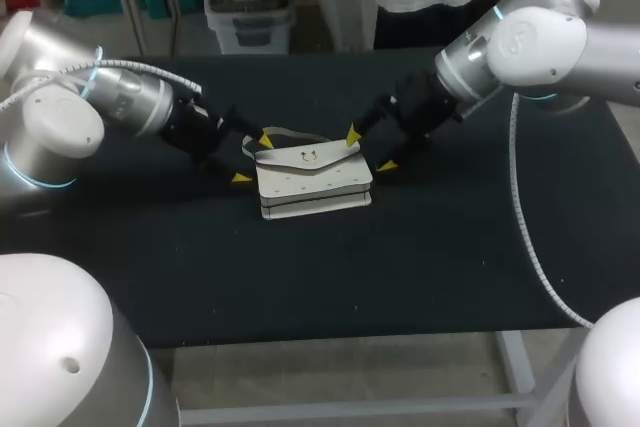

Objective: Pick up the bag, open it, inspect its contents, close it, and place it on the opposite side

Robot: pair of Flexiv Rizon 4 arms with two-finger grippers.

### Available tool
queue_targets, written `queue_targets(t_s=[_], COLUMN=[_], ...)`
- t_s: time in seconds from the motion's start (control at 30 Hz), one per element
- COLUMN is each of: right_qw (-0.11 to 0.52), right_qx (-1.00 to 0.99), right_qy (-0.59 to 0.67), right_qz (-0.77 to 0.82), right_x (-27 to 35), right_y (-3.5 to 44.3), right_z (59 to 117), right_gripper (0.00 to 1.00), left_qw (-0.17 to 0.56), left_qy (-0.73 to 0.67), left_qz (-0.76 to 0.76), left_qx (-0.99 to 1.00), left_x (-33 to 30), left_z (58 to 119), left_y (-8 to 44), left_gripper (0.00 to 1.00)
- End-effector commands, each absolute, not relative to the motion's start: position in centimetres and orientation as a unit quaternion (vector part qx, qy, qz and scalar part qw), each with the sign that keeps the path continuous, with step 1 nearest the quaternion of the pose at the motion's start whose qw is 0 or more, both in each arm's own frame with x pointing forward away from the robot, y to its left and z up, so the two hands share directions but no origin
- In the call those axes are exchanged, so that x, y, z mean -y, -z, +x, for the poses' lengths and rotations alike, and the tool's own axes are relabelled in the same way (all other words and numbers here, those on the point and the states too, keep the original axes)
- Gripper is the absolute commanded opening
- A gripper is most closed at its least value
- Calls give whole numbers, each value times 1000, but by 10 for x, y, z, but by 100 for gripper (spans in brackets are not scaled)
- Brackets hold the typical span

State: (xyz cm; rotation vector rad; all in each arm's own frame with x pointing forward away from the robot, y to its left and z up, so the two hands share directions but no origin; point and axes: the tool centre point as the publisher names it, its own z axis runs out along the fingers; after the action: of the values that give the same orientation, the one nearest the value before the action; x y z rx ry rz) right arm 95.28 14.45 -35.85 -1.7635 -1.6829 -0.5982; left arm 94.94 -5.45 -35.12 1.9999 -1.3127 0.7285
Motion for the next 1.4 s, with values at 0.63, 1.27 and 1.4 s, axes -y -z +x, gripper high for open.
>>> queue_targets(t_s=[0.63,1.27,1.4], right_qw=[347,349,351], right_qx=[631,629,626], right_qy=[237,250,255], right_qz=[-652,-648,-648], right_x=[-162,-160,-159], right_y=[375,383,385], right_z=[961,956,957], right_gripper=[55,0,95], left_qw=[371,373,373], left_qy=[-326,-329,-329], left_qz=[686,673,671], left_qx=[535,547,550], left_x=[71,78,78], left_z=[961,960,960], left_y=[364,369,369], left_gripper=[43,0,0])
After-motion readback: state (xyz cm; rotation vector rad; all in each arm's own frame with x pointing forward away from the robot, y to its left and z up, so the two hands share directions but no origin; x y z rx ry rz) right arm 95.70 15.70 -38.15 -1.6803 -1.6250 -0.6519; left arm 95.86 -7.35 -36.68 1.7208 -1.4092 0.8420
